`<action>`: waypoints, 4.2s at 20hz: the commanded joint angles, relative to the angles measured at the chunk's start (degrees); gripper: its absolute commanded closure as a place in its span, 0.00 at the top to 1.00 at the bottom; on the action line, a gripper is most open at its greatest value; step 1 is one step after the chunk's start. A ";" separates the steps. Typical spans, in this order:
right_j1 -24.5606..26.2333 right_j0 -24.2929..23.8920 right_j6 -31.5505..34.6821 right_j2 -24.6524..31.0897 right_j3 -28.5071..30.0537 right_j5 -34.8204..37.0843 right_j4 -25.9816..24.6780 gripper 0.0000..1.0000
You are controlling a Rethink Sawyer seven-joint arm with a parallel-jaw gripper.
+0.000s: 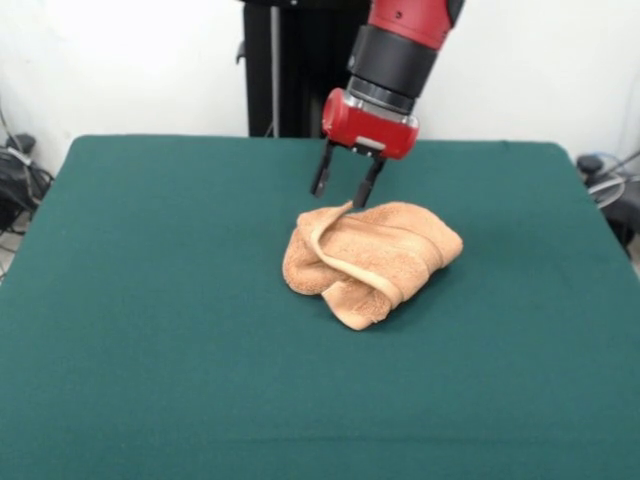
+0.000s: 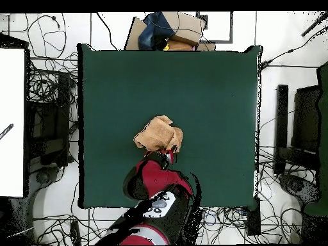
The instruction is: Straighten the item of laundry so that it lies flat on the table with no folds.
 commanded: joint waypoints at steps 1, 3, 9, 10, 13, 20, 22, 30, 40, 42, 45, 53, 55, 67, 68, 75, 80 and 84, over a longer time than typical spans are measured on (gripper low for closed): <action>2.49 1.36 6.56 1.36 -2.83 -1.18 -0.83 1.00; 2.56 1.32 6.67 1.66 -2.90 -0.85 -0.68 1.00; 2.58 1.31 6.91 1.99 -2.84 -0.57 -0.50 1.00; 2.54 1.26 6.90 2.10 -2.88 -0.46 -0.51 1.00; 1.97 0.33 6.98 3.37 -2.38 -0.08 -1.06 1.00; 0.42 -1.75 7.63 6.56 -1.07 0.17 -1.93 1.00; 0.78 -1.83 7.83 6.69 -1.08 -0.43 -1.83 1.00; 0.78 -2.36 8.47 8.01 -0.58 -0.74 -1.59 1.00; 0.62 -2.67 9.54 9.54 0.08 -0.09 -0.57 1.00; 0.62 -2.52 9.60 9.48 0.24 0.06 -0.45 1.00; 1.32 -1.83 9.70 8.77 -0.04 -0.37 0.00 1.00; 1.92 -1.97 9.66 8.73 -0.47 -0.31 0.25 1.00; 1.89 -2.20 9.08 8.78 -0.68 1.61 0.32 1.00; 3.20 -2.26 8.25 8.15 -1.65 3.49 0.68 1.00; 2.94 -2.16 8.26 8.10 -1.53 3.59 0.69 1.00; 2.86 -2.09 8.30 8.05 -1.46 3.41 0.65 1.00; 2.78 -2.15 8.28 8.14 -1.39 2.88 0.39 1.00; 2.79 -2.06 8.34 8.05 -1.38 2.67 0.41 1.00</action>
